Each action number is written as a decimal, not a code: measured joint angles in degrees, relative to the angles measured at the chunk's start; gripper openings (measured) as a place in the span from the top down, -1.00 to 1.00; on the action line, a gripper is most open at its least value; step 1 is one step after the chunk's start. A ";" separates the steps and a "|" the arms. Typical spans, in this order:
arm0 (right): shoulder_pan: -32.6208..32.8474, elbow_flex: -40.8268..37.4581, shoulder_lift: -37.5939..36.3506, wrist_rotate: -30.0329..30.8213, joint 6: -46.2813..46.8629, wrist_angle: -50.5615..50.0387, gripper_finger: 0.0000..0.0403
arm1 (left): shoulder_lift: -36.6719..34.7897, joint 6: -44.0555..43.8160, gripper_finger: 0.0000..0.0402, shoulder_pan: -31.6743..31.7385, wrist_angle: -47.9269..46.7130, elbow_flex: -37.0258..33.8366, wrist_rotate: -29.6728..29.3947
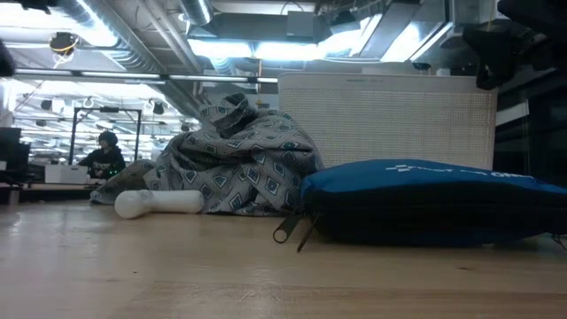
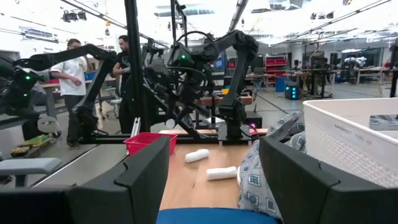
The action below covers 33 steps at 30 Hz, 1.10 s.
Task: Pick & Place Medicine items
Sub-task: Put the pink pill bottle into the red bin, then put the blue pill bottle into the red bin
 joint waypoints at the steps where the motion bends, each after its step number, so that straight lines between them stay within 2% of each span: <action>1: 0.00 0.00 0.02 0.00 0.45 -0.33 -0.23 | 0.70 -1.04 0.63 -1.03 1.18 0.00 -1.12; 4: 0.00 0.00 0.01 0.00 0.80 -1.16 -0.23 | 3.58 -3.99 0.62 -3.40 4.67 0.00 -2.94; 9: 0.00 0.00 0.02 -0.02 2.17 -1.31 -0.23 | 9.70 -9.42 0.62 -7.16 9.10 0.01 -2.15; 19: 0.00 0.00 0.02 -0.17 3.79 -1.29 -0.23 | 16.63 -17.27 0.60 -13.98 6.25 0.00 -4.60; 25: 0.00 0.00 0.00 -0.15 4.73 -1.27 -0.23 | 18.96 -21.42 0.42 -15.37 2.62 0.00 -5.28; 33: 0.00 0.00 0.02 -0.13 5.08 -1.29 -0.23 | 18.12 -21.39 0.14 -15.75 2.86 0.00 -8.82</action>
